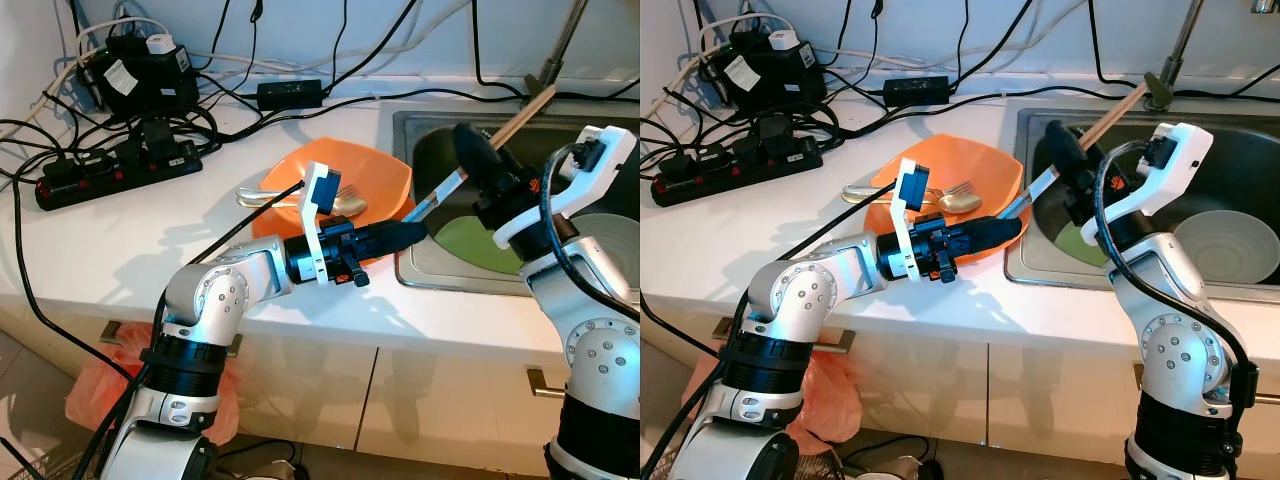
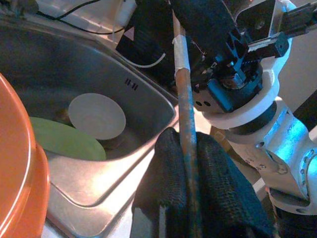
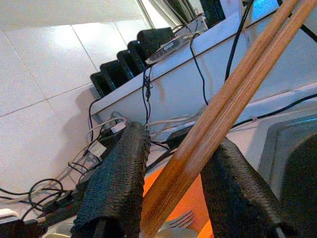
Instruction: Kitchen organization
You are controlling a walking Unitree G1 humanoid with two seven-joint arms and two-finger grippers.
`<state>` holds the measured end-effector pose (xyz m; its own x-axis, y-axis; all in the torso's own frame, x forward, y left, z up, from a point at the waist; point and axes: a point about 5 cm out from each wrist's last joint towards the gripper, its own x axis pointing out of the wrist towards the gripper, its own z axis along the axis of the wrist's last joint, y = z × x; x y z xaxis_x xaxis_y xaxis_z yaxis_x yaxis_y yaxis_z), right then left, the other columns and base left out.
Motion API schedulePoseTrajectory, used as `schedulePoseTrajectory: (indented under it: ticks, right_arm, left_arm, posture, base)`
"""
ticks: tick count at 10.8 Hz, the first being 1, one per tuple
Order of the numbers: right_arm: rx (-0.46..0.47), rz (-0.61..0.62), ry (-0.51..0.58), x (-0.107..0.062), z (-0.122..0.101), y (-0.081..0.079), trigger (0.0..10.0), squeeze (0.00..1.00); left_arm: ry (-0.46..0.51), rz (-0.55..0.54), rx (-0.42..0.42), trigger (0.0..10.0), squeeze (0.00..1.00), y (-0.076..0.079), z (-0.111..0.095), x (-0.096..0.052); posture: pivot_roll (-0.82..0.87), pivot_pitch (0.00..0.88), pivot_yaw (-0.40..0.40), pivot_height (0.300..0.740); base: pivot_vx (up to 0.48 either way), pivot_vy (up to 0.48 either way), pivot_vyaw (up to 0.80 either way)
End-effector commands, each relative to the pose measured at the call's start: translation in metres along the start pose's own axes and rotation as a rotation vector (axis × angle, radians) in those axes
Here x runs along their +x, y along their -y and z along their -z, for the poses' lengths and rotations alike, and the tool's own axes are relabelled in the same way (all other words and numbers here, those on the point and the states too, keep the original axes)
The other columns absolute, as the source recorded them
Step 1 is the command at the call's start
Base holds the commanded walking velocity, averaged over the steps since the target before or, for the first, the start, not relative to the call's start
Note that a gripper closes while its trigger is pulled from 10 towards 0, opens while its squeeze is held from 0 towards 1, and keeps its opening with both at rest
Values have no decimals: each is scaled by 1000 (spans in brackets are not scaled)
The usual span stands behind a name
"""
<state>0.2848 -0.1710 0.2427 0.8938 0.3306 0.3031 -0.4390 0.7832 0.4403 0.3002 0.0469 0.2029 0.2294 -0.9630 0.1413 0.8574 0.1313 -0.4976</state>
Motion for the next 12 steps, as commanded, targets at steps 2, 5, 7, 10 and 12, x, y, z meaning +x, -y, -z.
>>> schedulePoseTrajectory:
  ticks: [2, 5, 7, 10, 12]
  right_arm:
    - [4, 62, -15, -1, 3, 9, 0, 0]
    - [6, 72, -8, 0, 3, 9, 0, 0]
    - [8, 83, -3, -1, 5, 10, 0, 0]
    - [28, 104, 13, -2, 10, 9, 0, 0]
    - [31, 118, 20, -2, 10, 9, 0, 0]
  left_arm:
    - [49, 64, 3, 0, 0, 7, -12, 1]
    - [53, 42, -5, 0, 0, 4, -9, 2]
    - [59, 36, -12, 0, 0, 2, -10, 4]
    - [82, -25, 8, 10000, 0, -7, -19, 5]
    - [98, -46, 7, 10000, 541, -11, -21, 6]
  posture:
    - [12, 30, 75, 740]
    - [10, 26, 77, 740]
    - [9, 25, 95, 740]
    - [11, 26, 117, 740]
    - [14, 25, 121, 740]
  base:
    - [0, 0, 0]
    - [0, 0, 0]
    - [0, 0, 0]
    - [0, 0, 0]
    - [0, 0, 0]
